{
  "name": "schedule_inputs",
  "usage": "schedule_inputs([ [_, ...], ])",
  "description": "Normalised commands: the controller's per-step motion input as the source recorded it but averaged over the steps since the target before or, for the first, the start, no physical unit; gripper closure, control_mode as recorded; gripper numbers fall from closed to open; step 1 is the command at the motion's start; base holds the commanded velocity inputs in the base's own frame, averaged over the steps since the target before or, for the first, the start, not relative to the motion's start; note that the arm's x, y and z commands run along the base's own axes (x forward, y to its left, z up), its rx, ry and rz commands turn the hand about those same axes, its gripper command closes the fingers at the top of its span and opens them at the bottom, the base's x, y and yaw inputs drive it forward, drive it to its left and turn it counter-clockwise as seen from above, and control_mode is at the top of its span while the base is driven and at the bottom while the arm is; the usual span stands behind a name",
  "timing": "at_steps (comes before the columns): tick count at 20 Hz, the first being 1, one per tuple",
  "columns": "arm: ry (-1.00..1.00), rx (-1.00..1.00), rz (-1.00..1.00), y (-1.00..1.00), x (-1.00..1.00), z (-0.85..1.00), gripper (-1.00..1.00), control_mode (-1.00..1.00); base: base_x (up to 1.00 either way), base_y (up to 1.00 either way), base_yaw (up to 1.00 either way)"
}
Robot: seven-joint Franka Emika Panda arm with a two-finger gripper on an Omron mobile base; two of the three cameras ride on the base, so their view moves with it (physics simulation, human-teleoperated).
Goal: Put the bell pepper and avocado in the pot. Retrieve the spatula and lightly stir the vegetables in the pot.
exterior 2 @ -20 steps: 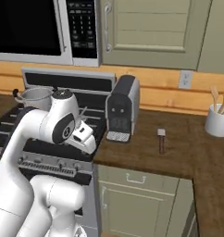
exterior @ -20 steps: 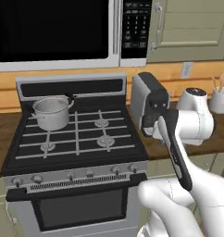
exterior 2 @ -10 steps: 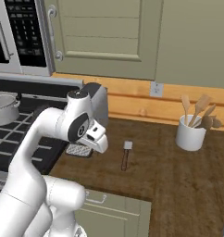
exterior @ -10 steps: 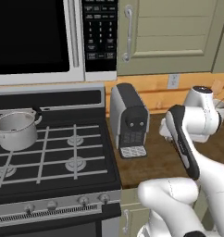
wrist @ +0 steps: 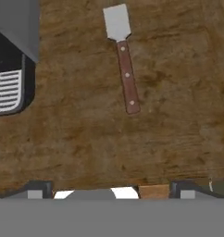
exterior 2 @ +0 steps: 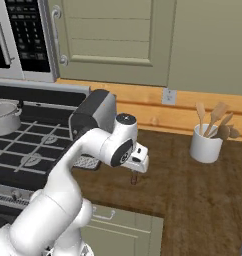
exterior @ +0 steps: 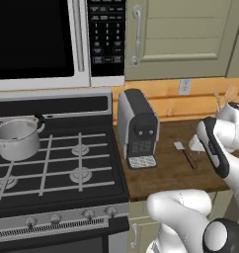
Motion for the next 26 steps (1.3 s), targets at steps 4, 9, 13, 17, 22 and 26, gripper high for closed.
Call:
schedule_inputs([
  [4,0.0,0.0,0.27,-0.31,0.6,-0.82,-1.0,-1.0,0.0,0.0,0.0],
  [9,0.0,0.0,0.17,-0.16,0.48,-0.85,-1.0,-1.0,0.0,0.0,0.0],
  [13,0.0,0.0,0.04,0.0,0.44,-0.72,-1.0,-1.0,0.0,0.0,0.0],
  [17,0.0,0.0,0.0,0.0,0.6,-0.47,-1.0,-1.0,0.0,0.0,0.0],
  [22,0.0,0.0,0.0,0.0,0.48,-0.45,-1.0,-1.0,0.0,0.0,0.0],
  [26,0.0,0.0,0.0,0.0,0.13,-0.49,1.0,-1.0,0.0,0.0,0.0],
])
